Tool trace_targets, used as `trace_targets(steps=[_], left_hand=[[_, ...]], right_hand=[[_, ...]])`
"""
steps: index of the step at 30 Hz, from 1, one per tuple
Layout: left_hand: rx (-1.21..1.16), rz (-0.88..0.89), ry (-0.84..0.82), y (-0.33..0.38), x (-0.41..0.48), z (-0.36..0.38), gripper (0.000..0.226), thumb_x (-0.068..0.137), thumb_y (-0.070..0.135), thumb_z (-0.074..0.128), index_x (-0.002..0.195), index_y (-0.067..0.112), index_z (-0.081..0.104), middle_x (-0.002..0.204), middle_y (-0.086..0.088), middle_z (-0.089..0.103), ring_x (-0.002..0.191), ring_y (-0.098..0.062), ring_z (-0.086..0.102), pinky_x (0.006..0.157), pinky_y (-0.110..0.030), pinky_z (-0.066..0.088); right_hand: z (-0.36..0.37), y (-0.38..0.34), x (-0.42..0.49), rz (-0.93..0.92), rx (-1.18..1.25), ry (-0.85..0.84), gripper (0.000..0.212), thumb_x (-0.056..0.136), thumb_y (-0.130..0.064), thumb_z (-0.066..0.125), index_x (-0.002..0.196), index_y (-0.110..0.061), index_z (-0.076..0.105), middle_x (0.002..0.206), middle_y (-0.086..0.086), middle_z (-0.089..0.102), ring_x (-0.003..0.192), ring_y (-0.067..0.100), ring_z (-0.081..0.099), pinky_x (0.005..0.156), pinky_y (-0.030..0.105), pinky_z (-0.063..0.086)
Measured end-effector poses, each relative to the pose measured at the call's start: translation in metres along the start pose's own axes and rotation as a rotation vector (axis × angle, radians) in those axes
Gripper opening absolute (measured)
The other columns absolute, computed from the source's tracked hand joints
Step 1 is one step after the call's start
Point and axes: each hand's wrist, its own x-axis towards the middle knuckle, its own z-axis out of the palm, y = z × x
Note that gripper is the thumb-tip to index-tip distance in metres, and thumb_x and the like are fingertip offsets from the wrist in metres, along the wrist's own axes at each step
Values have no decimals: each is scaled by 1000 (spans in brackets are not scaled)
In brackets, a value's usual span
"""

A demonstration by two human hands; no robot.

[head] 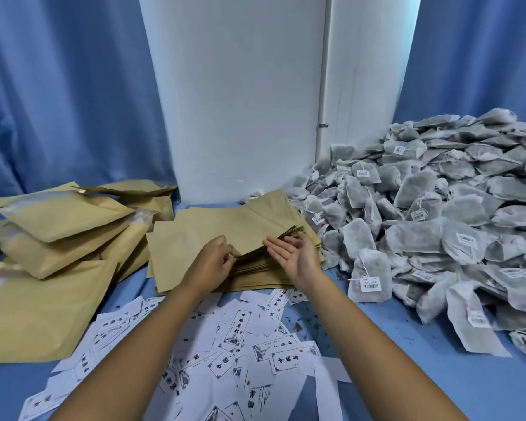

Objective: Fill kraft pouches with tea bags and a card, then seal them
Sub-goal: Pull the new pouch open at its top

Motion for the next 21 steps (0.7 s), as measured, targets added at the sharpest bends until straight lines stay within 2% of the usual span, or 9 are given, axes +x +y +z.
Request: trace_targets(steps=[3, 5, 9, 11, 13, 15, 17, 19, 21], left_hand=[[4, 144, 26, -10, -18, -14, 11, 85, -3, 64, 88, 5, 70, 76, 6, 42, 72, 2, 51, 65, -8, 37], [67, 283, 9, -11, -28, -24, 10, 82, -6, 66, 83, 5, 67, 76, 3, 45, 70, -1, 48, 65, -11, 38], [154, 423, -203, -1, -52, -33, 20, 68, -5, 61, 72, 14, 58, 77, 5, 51, 67, -10, 46, 57, -26, 38], [93, 373, -376, 4, -62, -29, 17, 70, 3, 58, 78, 19, 58, 85, 10, 52, 70, -7, 49, 60, -27, 43], [22, 281, -516, 10, -65, -22, 16, 81, 14, 56, 91, 25, 61, 95, 14, 52, 74, -5, 51, 68, -25, 44], [-103, 157, -526, 27, -59, -13, 8, 92, 23, 53, 97, 26, 58, 97, 11, 54, 78, -6, 52, 73, -26, 44], [-271, 4, -467, 52, -49, 0, 13, 95, 27, 52, 93, 15, 56, 88, 0, 59, 71, -9, 51, 68, -31, 47], [-352, -89, -482, 79, -41, 19, 23, 93, 29, 56, 84, 8, 56, 78, -6, 57, 64, -13, 52, 56, -32, 49], [-334, -87, -550, 104, -36, 43, 29, 88, 33, 63, 70, 11, 54, 71, -1, 52, 59, -14, 54, 50, -30, 51]], right_hand=[[-9, -8, 7, -54, -74, 131, 52, 98, -51, 32, 108, -2, 46, 81, 17, 58, 70, 28, 58, 63, 35, 49], [-15, -18, 10, -30, -211, 142, 54, 94, -58, 35, 100, -7, 52, 76, 10, 55, 67, 22, 53, 59, 32, 45], [-23, -38, 0, 109, -672, 31, 26, 92, -33, 54, 95, -7, 53, 70, 6, 59, 59, 19, 57, 53, 27, 49], [-28, -41, -4, 85, -896, 58, 26, 86, -13, 65, 107, -8, 52, 88, 11, 64, 70, 22, 62, 55, 29, 53], [-33, -40, -10, 78, -919, 68, 31, 82, -4, 70, 108, -7, 53, 97, 12, 65, 78, 23, 64, 55, 31, 55], [-41, -37, -18, 117, -873, 6, 26, 82, -1, 70, 103, -8, 57, 98, 11, 67, 80, 22, 66, 56, 29, 56], [-52, -31, -25, 180, -854, -91, 17, 85, -3, 67, 98, -11, 61, 98, 11, 68, 81, 22, 66, 62, 29, 57], [-63, -23, -35, 242, -862, -174, 4, 89, -5, 60, 91, -8, 61, 79, 12, 64, 59, 18, 60, 49, 22, 47], [-75, -16, -41, 263, -861, -166, 13, 91, -4, 52, 79, -4, 58, 56, 8, 51, 37, 11, 41, 35, 18, 28]])
